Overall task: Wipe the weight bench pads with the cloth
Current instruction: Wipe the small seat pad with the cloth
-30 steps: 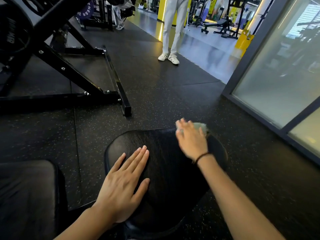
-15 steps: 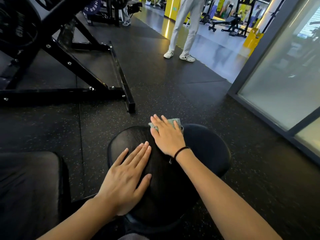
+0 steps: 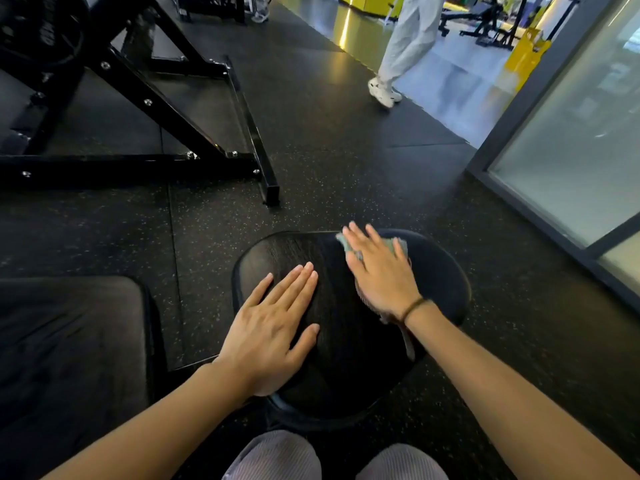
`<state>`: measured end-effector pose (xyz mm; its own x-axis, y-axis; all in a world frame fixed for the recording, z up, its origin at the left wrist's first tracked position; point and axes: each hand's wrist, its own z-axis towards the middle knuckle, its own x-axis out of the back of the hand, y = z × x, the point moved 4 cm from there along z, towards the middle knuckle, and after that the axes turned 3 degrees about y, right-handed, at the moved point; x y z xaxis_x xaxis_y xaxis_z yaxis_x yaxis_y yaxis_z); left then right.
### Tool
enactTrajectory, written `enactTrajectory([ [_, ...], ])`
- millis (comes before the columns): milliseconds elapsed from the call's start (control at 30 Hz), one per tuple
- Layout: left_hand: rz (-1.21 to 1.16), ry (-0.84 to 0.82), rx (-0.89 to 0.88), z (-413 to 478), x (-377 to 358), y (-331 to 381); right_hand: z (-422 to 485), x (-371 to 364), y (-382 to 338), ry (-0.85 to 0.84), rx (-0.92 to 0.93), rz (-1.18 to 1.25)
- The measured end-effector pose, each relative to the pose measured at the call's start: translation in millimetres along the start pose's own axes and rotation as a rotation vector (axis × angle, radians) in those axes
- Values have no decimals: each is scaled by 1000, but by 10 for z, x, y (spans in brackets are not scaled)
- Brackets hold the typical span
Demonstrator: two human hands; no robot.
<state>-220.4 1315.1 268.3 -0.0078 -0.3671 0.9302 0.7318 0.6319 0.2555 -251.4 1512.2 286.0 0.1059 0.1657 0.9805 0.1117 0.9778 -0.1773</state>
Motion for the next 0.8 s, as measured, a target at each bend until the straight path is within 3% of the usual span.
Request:
enactTrajectory([
  [167, 13, 1, -1, 7, 4, 9, 474, -133, -126, -16, -140, -4],
  [300, 23, 11, 8, 7, -12, 11, -653, -107, -507, 58, 47, 50],
  [433, 5, 17, 3, -2, -19, 8, -1436, -10, -395, -32, 89, 122],
  [633, -28, 11, 5, 7, -22, -15, -132, 97, 887, 123, -268, 13],
  [800, -15, 15, 5, -13, -2, 8, 236, 80, 1071, 89, -403, 44],
])
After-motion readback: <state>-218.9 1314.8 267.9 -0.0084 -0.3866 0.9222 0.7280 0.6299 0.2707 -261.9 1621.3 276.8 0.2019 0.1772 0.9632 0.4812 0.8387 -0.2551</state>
